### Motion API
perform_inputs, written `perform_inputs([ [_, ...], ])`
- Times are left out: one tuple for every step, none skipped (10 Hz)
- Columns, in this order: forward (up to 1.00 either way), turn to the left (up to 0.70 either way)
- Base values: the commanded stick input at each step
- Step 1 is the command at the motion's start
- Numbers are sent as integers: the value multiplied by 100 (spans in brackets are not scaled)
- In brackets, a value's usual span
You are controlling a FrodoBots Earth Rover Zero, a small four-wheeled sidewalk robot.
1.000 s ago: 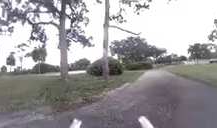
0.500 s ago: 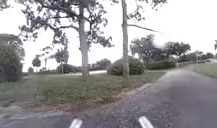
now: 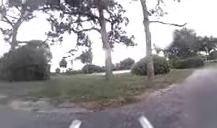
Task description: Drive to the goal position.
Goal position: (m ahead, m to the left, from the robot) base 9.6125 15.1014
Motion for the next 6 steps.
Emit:
perform_inputs([
  [0, 70],
  [0, 70],
  [0, 70],
  [0, 70],
  [0, 70],
  [0, 70],
])
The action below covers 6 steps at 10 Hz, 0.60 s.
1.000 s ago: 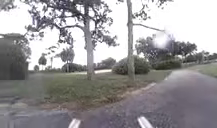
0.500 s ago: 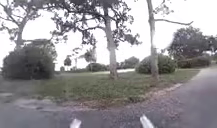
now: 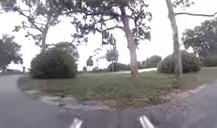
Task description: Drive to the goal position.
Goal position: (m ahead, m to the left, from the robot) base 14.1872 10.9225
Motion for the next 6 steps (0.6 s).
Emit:
perform_inputs([
  [0, 70],
  [0, 70],
  [0, 70],
  [0, 70],
  [0, 70],
  [0, 70],
])
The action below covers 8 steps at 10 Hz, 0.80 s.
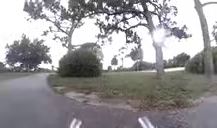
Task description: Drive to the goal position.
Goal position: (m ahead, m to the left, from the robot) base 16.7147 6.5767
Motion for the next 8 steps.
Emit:
perform_inputs([
  [0, 70],
  [0, 70],
  [0, 70],
  [0, 69],
  [0, 54],
  [0, 25],
  [0, 0],
  [0, 0],
])
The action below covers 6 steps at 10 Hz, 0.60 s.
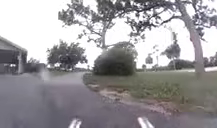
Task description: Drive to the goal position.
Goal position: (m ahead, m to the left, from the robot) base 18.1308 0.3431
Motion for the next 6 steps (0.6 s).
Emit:
perform_inputs([
  [0, 0],
  [0, 0],
  [0, 0],
  [0, 0],
  [0, 0],
  [0, 0],
])
